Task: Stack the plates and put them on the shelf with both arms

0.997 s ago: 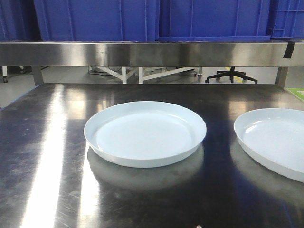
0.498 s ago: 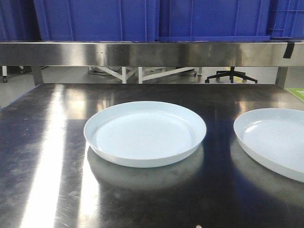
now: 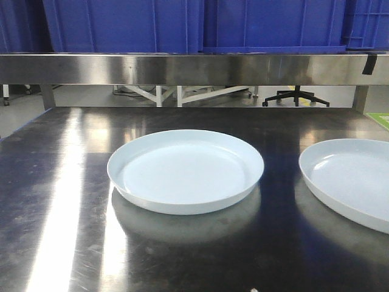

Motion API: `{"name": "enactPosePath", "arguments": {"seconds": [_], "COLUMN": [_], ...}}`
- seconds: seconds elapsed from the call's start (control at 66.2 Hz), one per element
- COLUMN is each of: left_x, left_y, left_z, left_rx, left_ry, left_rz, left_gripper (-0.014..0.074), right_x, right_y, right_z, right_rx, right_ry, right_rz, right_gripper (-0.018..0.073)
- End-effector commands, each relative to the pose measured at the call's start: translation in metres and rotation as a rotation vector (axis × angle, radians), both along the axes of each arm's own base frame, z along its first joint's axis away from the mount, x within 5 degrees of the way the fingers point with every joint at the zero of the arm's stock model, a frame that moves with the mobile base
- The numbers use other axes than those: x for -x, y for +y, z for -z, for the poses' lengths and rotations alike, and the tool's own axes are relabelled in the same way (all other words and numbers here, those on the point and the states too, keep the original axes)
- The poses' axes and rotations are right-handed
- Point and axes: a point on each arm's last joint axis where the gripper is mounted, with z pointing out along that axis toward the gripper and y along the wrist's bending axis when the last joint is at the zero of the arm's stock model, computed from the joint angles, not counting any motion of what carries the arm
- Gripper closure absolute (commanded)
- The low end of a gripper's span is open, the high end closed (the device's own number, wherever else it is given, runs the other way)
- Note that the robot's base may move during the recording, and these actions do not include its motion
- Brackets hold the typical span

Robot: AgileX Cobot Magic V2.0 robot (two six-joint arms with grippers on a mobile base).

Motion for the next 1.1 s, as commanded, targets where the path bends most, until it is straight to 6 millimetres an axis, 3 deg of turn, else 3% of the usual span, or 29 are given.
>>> {"name": "enactPosePath", "arguments": {"seconds": [0.0,0.559,0.906,1.087], "left_x": [-0.004,-0.004,-0.004,-0.004], "left_y": [-0.002,-0.002,-0.002,-0.002], "left_z": [-0.016,-0.016,-0.016,-0.016], "left_rx": [0.026,0.026,0.026,0.026], "left_ry": [-0.104,-0.104,-0.104,-0.104], "left_rz": [0.012,0.012,0.012,0.012], "left_gripper": [0.0509,0.0509,0.0509,0.0509], "right_x": [-0.008,-0.011,-0.012,-0.015], "right_y": [-0.003,-0.015,-0.015,-0.016], "right_z": [-0.014,-0.005,-0.006,-0.019], "right_rx": [0.028,0.025,0.028,0.036], "right_ry": [-0.090,-0.061,-0.073,-0.124], "right_rz": [-0.003,0.041,0.043,0.044], "right_gripper": [0.0157,0.0172,0.0510,0.0503]}}
